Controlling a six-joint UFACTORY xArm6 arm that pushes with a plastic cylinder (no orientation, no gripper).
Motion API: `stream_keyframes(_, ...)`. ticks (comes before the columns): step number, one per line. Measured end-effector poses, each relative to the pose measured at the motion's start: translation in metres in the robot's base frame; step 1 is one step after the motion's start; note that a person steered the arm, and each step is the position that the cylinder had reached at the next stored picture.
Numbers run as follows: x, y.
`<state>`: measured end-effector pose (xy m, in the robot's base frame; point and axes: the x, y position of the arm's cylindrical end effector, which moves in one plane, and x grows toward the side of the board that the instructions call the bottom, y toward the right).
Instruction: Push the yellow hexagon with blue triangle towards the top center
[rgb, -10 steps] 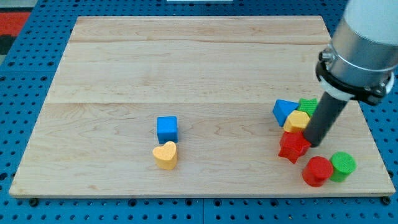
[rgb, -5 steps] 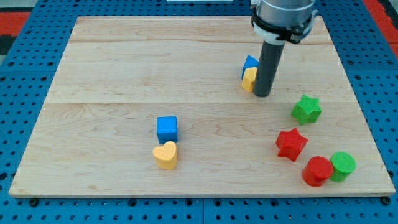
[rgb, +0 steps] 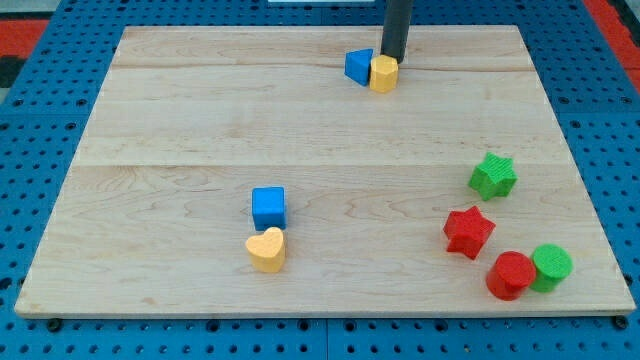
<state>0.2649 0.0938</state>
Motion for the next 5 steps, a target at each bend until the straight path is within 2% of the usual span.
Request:
stream_keyframes(2, 0.04, 0.06)
stream_keyframes(5, 0.039, -0.058)
